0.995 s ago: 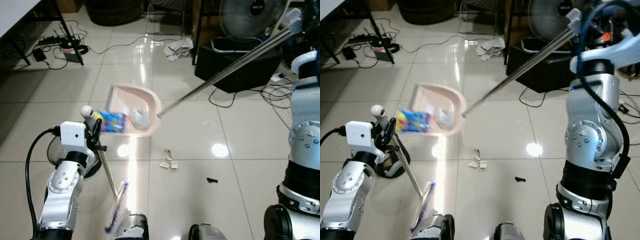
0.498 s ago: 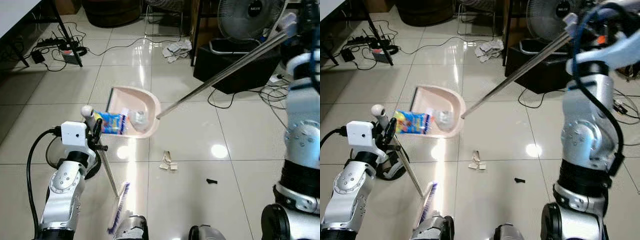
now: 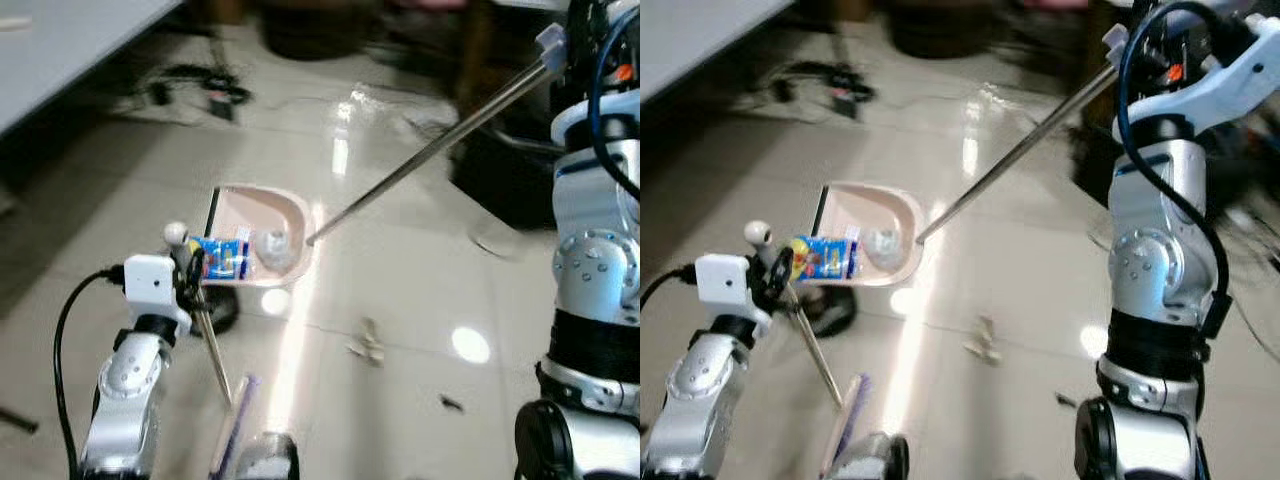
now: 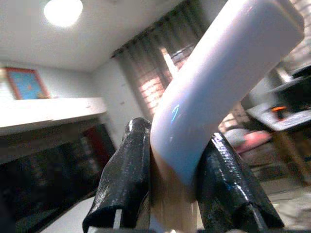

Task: Sweep floor

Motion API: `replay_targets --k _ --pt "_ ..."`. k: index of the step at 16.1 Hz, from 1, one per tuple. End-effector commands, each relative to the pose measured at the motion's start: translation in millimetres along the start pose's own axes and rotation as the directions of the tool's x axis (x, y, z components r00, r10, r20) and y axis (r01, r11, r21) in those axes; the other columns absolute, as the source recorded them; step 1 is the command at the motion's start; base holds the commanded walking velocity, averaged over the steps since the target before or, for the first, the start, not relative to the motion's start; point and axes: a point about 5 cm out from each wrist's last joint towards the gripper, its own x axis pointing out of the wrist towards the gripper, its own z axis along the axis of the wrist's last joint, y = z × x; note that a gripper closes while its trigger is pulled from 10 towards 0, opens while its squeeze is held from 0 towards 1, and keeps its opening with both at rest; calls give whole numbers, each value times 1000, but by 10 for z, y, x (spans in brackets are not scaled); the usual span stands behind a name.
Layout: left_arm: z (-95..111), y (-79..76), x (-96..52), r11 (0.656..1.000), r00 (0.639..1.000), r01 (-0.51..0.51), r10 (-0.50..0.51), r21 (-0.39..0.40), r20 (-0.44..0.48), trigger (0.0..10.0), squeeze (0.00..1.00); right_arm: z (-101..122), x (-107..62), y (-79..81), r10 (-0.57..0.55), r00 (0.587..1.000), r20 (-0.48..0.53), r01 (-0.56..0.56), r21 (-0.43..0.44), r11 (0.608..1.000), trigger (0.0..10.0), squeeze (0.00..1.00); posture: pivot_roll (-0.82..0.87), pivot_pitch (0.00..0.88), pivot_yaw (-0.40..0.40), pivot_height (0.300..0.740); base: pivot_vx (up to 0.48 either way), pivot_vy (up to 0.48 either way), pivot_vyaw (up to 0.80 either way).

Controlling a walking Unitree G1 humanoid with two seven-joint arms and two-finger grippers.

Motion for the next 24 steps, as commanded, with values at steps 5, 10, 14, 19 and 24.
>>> replay_targets --k 5,10,14,19,24 --pt "79 24 26 1000 999 -4 3 29 46 10000 0 95 25 -10 -21 997 71 18 46 999 10000 0 0 37 45 740 322 0 160" --pt "74 -2 46 1000 999 1 -2 30 47 10000 0 -6 -14 -63 -30 999 21 29 20 999 10000 0 1 39 44 740 321 0 0" --pt "66 -1 50 1000 999 -1 -1 27 47 10000 0 -45 -28 -59 -22 1000 7 22 5 1000 10000 0 2 39 44 740 322 0 0" --pt "59 10 53 1000 999 -8 7 28 48 10000 0 -76 -36 -70 -24 1000 -2 24 23 999 10000 0 7 37 36 740 322 0 766" --pt "77 -12 70 1000 998 1 -2 28 56 10000 0 -77 -70 -133 -65 998 18 64 65 996 10000 0 8 36 44 740 323 0 160"
